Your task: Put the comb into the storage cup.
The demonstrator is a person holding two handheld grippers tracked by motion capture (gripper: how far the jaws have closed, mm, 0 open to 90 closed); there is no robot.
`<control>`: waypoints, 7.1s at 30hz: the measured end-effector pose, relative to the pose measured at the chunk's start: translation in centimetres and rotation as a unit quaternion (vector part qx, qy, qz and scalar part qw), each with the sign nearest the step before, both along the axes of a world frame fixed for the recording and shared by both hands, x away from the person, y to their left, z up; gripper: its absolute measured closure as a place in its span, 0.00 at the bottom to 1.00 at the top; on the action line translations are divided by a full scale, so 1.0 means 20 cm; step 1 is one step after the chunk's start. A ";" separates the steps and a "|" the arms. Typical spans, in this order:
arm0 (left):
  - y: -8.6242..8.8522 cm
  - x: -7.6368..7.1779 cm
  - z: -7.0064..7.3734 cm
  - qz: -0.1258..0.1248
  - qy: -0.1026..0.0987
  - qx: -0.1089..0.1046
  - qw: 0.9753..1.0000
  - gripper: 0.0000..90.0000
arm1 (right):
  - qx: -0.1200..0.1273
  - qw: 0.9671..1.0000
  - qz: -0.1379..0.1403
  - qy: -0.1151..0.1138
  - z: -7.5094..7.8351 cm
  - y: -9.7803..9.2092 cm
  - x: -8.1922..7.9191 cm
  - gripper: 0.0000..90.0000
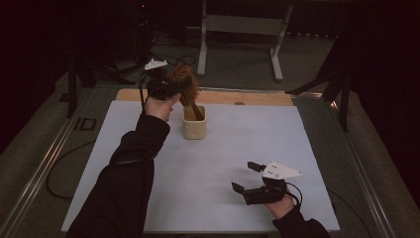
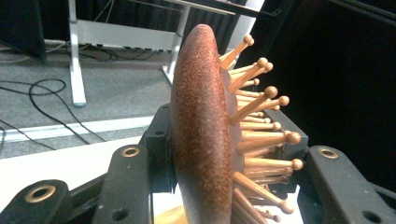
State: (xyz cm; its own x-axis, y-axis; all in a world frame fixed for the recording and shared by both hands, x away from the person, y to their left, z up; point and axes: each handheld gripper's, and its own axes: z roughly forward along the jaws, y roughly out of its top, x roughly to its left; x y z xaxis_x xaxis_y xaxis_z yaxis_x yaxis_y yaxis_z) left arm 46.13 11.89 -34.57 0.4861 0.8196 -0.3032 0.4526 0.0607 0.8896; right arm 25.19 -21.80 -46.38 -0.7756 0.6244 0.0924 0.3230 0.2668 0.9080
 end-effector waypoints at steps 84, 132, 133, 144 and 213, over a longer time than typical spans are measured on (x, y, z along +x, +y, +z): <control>0.10 0.04 -0.19 -0.058 0.038 0.045 0.997 0.00 | 0.003 1.000 -0.004 0.006 0.00 -0.02 0.01 0.10; 0.25 -0.20 -0.20 -0.125 -0.011 0.103 0.987 0.00 | 0.003 1.000 -0.015 0.007 0.00 -0.05 0.01 0.10; 0.25 -0.21 -0.20 -0.126 -0.011 0.105 0.986 0.00 | 0.002 1.000 -0.015 0.008 0.00 -0.05 0.01 0.10; 0.32 -0.30 -0.25 -0.139 -0.013 0.098 0.985 0.00 | 0.005 1.000 -0.014 0.009 -0.01 -0.05 0.02 0.10; 0.68 -0.99 -0.76 -0.190 0.007 0.099 0.977 0.00 | 0.010 1.000 -0.009 0.011 -0.12 -0.22 0.01 0.10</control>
State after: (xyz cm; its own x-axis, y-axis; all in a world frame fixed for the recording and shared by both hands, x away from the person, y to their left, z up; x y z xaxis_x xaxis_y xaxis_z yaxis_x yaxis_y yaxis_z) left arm 26.43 25.52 -49.79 0.7635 0.6242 -0.1656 0.4216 -0.2875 0.8600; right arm 25.47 -26.16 -48.70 -0.7621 0.6361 0.1210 0.3470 0.2435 0.9057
